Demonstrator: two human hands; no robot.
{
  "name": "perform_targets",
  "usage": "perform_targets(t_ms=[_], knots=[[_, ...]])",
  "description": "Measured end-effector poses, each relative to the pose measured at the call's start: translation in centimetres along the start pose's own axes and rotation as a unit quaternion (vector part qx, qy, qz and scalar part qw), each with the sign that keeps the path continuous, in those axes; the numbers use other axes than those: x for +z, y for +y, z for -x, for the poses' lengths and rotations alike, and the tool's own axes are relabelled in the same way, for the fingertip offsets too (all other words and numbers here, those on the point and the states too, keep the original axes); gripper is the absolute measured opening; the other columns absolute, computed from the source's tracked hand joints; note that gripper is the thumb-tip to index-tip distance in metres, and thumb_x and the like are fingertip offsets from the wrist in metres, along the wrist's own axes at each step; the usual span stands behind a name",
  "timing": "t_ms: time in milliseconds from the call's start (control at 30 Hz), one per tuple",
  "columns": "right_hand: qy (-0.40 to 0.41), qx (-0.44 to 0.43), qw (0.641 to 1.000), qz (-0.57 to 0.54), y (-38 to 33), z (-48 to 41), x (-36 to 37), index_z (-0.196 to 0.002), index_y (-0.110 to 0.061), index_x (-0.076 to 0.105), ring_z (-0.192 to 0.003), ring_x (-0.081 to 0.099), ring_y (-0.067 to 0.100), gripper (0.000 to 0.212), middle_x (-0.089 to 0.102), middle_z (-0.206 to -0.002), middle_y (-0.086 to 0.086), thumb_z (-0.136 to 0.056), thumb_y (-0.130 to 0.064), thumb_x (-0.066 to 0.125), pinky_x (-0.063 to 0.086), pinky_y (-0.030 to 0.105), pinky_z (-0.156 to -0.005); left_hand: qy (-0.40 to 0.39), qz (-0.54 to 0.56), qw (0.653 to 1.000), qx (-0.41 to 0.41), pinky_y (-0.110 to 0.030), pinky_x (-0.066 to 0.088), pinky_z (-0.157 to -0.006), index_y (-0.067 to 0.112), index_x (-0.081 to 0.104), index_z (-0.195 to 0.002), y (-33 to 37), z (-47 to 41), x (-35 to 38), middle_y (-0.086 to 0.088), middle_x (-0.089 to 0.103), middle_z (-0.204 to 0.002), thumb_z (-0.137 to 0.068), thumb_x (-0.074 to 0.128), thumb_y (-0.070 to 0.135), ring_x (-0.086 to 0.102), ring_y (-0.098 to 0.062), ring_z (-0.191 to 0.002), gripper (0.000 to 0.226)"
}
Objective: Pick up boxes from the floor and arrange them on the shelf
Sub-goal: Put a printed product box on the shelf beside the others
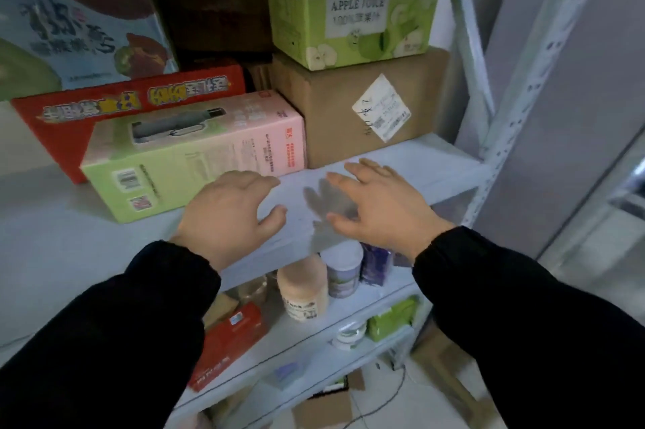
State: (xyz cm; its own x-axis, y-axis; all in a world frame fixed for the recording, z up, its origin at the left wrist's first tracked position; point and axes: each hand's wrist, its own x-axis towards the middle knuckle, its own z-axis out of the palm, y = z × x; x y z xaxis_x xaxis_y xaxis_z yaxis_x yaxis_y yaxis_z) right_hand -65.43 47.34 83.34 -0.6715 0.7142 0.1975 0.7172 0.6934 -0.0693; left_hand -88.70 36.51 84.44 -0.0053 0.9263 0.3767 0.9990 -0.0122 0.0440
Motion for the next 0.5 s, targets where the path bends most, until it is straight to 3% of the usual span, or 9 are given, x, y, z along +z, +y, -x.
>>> perform_targets(t_ms=[67, 133, 267, 500], knots=[[0.007, 0.056, 0.998, 0.001, 2.4, 3.6, -0.5, -0.157, -0.033, 0.037, -0.154, 0.027, 0.032, 0.086, 0.037, -0.163, 0.008, -0.081, -0.073, 0.031, 0.026, 0.051, -0.123, -0.006, 0.015, 0.998, 0.061, -0.040, 0.049, -0.096, 0.017, 0.066, -0.132, 3.1, -1.8, 1.0, -0.006, 0.070, -0.124, -0.093, 0.042, 0.054, 0.061, -0.032, -0.116, 0.059], [0.023, 0.114, 0.993, 0.019, 5.3, 8.3, -0.9, -0.155, -0.031, 0.042, -0.150, 0.034, 0.034, 0.082, 0.044, -0.158, 0.009, -0.083, -0.070, 0.041, 0.031, 0.051, -0.120, -0.012, 0.036, 0.992, 0.122, -0.040, 0.047, -0.096, 0.016, 0.067, -0.131, 7.4, -3.4, 2.3, -0.006, 0.071, -0.122, -0.092, 0.042, 0.054, 0.061, -0.032, -0.114, 0.060], [0.043, 0.257, 0.965, 0.029, 11.7, 20.3, -1.9, -0.151, -0.026, 0.048, -0.144, 0.043, 0.035, 0.079, 0.052, -0.151, 0.012, -0.083, -0.067, 0.044, 0.037, 0.048, -0.117, -0.035, 0.081, 0.968, 0.234, -0.041, 0.049, -0.094, 0.017, 0.073, -0.120, 19.4, -6.1, 5.1, -0.006, 0.073, -0.113, -0.088, 0.043, 0.054, 0.064, -0.033, -0.108, 0.057], [0.101, 0.526, 0.844, 0.020, 19.8, 47.4, -3.8, -0.143, -0.021, 0.057, -0.134, 0.050, 0.026, 0.067, 0.059, -0.140, 0.006, -0.086, -0.055, 0.062, 0.042, 0.040, -0.108, -0.100, 0.127, 0.879, 0.448, -0.046, 0.050, -0.095, 0.018, 0.069, -0.123, 47.7, -5.0, 8.4, -0.004, 0.071, -0.120, -0.089, 0.035, 0.058, 0.061, -0.030, -0.115, 0.062]])
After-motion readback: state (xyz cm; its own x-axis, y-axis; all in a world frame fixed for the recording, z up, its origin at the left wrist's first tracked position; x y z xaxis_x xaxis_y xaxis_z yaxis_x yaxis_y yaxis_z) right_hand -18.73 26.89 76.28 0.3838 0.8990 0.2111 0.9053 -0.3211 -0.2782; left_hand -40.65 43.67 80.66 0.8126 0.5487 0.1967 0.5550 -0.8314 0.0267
